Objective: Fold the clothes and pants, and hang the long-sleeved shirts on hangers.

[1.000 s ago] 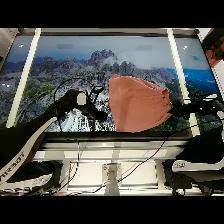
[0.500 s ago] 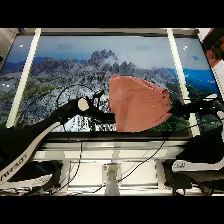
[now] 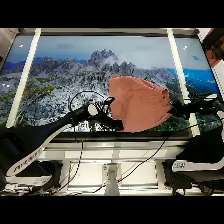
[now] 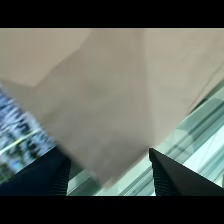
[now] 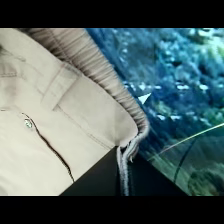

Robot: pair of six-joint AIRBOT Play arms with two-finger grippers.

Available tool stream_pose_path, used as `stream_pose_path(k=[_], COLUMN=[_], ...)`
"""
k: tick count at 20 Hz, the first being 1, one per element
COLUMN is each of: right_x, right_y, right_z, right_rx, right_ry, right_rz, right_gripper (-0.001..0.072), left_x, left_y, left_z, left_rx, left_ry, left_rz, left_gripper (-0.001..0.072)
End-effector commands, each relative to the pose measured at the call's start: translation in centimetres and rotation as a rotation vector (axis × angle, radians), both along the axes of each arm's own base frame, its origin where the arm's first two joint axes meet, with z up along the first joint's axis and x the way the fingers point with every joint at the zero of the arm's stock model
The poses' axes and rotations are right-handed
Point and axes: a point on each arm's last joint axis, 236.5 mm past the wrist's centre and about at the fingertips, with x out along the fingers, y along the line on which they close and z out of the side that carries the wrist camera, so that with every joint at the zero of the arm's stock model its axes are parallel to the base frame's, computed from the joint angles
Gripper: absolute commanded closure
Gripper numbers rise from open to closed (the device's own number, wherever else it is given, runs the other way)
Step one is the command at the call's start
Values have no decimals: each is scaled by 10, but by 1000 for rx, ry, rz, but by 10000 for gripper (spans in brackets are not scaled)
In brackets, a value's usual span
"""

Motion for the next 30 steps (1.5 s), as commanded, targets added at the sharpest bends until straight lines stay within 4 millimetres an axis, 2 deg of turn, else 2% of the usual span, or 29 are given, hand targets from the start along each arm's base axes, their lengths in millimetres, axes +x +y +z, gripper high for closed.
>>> stream_pose_path(k=[1, 2, 3, 5, 6, 7, 9, 10, 12, 14, 16, 18, 19, 21, 23, 29, 30], right_x=[-8, -11, -13, -15, -15, -14, -9, -5, 12, 25, 34, 39, 41, 37, 25, -26, -33], right_y=[8, 10, 12, 15, 18, 25, 40, 46, 54, 66, 75, 86, 94, 109, 122, 157, 161], right_z=[3, 4, 5, 7, 11, 19, 41, 53, 83, 119, 159, 205, 235, 292, 334, 445, 458], right_rx=[34, 44, 53, 66, 79, 105, 166, 186, 201, 232, 245, 263, 286, 335, 354, 586, 609], right_ry=[31, 40, 47, 47, 31, 6, -79, -128, -249, -376, -501, -633, -718, -877, -992, -1213, -1247], right_rz=[21, 27, 33, 44, 68, 93, 164, 183, 176, 173, 163, 146, 134, 117, 123, 63, 69], right_gripper=[689, 689, 689, 689, 689, 689, 689, 689, 689, 689, 689, 690, 690, 689, 689, 689, 689], left_x=[23, 30, 32, 29, 26, 23, 20, 20, 18, 23, 45, 87, 107, 131, 131, 94, 90], left_y=[-13, -14, -15, -19, -20, -22, -23, -22, -20, -15, -7, 6, 17, 46, 71, 105, 110], left_z=[3, 3, 5, 7, 9, 10, 12, 12, 18, 37, 78, 154, 202, 289, 347, 446, 458], left_rx=[-53, -57, -67, -81, -87, -96, -103, -105, -116, -150, -227, -400, -510, -696, -789, -971, -994], left_ry=[-104, -120, -116, -97, -83, -64, -50, -52, -44, -32, -57, -156, -245, -433, -564, -703, -719], left_rz=[39, 66, 81, 84, 82, 82, 76, 70, 49, 39, 83, 191, 237, 306, 340, 401, 416], left_gripper=[149, 177, 244, 248, 308, 503, 647, 693, 694, 694, 694, 694, 694, 695, 696, 695, 695])
